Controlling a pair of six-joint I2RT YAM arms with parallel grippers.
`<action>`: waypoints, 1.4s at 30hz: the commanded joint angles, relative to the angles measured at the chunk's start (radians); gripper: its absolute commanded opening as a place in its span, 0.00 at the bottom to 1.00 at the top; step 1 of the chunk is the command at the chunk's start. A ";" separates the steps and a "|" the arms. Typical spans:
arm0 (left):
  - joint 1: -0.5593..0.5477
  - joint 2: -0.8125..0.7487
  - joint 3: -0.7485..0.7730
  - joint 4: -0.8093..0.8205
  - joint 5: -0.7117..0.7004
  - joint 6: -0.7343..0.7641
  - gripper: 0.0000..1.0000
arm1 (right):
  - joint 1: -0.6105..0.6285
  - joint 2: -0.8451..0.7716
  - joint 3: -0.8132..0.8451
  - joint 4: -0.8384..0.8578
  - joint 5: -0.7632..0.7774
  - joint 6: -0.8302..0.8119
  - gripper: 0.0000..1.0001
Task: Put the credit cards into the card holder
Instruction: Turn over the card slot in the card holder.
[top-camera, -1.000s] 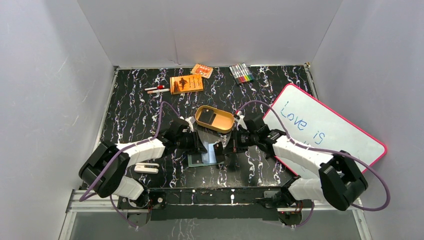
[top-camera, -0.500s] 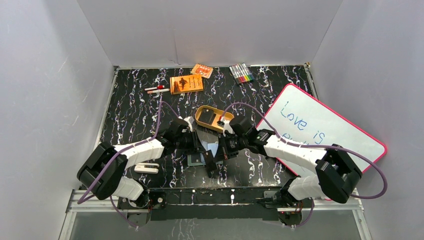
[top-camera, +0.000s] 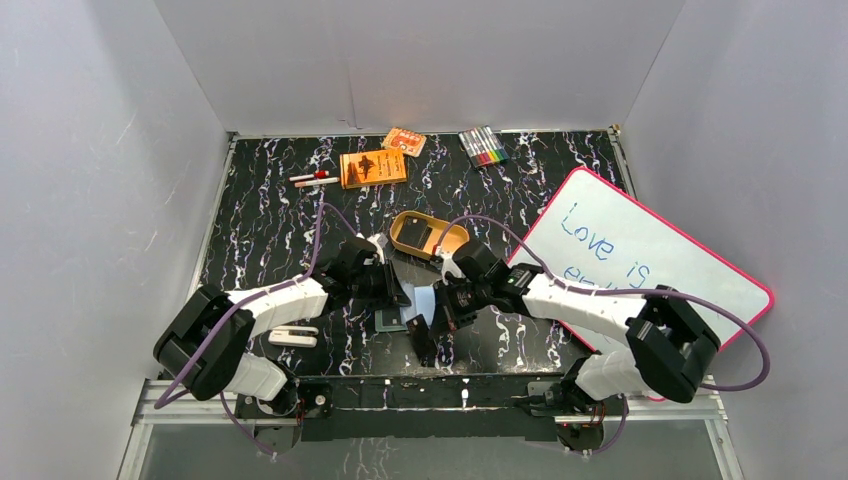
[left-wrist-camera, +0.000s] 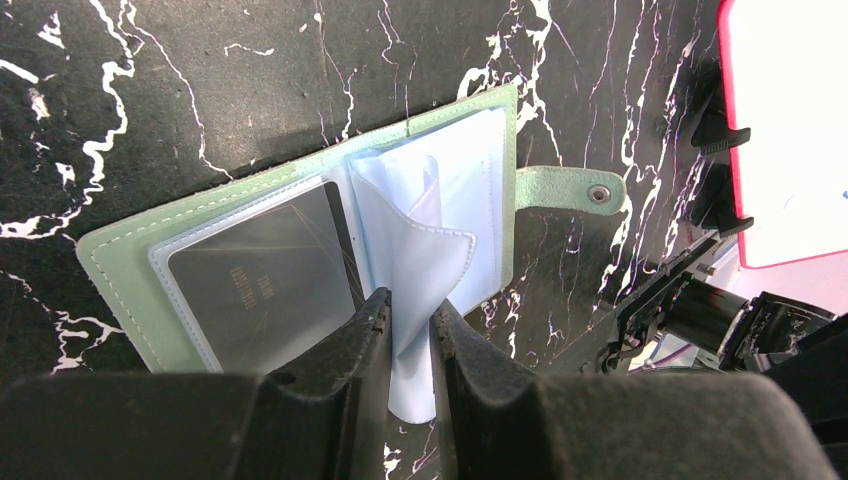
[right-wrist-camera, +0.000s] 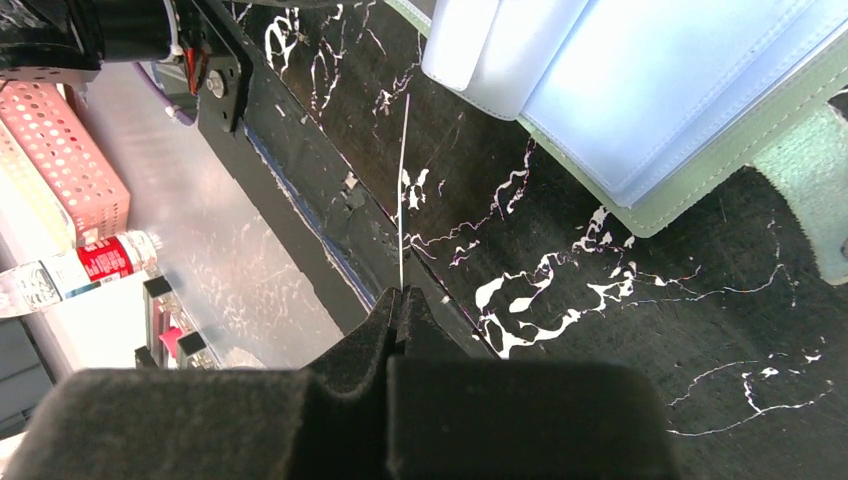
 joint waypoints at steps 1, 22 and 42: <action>-0.003 -0.047 0.027 -0.019 -0.003 0.011 0.18 | 0.015 0.029 0.003 0.010 -0.028 -0.015 0.00; -0.003 -0.073 0.012 -0.032 -0.006 0.011 0.20 | 0.023 0.075 -0.032 0.146 0.189 0.161 0.00; -0.003 -0.166 0.036 -0.228 -0.171 0.036 0.42 | 0.022 0.003 -0.034 0.057 0.308 0.196 0.00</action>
